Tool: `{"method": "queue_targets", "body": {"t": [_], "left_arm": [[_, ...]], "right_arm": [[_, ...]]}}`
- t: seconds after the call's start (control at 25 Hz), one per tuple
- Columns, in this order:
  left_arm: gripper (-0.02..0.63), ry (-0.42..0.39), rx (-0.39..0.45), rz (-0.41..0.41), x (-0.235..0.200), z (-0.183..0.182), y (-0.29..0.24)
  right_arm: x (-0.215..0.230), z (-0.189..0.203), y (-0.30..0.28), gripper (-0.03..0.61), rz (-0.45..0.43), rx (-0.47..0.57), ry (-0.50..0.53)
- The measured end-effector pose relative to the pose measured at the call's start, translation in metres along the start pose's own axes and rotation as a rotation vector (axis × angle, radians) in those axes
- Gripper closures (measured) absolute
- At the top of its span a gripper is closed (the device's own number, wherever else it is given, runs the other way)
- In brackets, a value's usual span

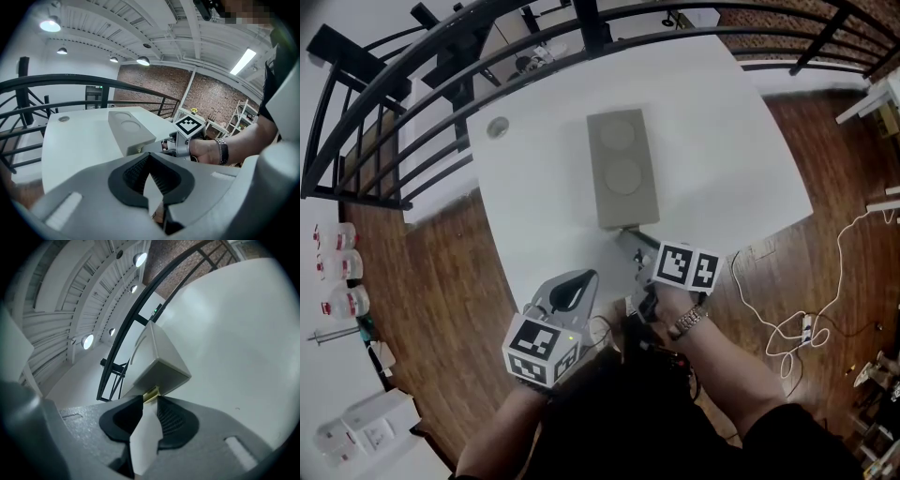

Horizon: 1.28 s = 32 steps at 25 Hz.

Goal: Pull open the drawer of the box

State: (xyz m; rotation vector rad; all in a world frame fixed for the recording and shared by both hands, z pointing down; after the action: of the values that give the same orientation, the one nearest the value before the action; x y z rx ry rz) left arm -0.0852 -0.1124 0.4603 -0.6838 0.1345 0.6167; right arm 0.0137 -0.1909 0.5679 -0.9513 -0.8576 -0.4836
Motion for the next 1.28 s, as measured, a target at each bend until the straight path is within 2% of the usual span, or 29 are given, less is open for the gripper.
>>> {"method": "queue_targets", "body": {"t": [0.56,1.28], "left_arm": [[0.603,0.003,-0.003,0.006,0.0029,0.0042,-0.002],[0.603,0.0,-0.004,0.01,0.008,0.0098,0.0039]], "right_arm": [[0.0018,0.0039,0.0003,0.538,-0.086,0.014,-0.117],[0.0025,0.0098,0.004,0.552,-0.11,0.041,-0.189]]}}
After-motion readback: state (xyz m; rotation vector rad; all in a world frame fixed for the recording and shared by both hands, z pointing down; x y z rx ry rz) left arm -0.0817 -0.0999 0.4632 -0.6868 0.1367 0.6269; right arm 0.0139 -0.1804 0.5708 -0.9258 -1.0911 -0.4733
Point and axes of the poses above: the fingertips, and each gripper's own axes: y backward along the fingers, x to its right, z out of its underside, the point moved 4 cm from there along y, backward along the fingers, and after that the axes turned 2 degrees about x, right-handed, at the moved point
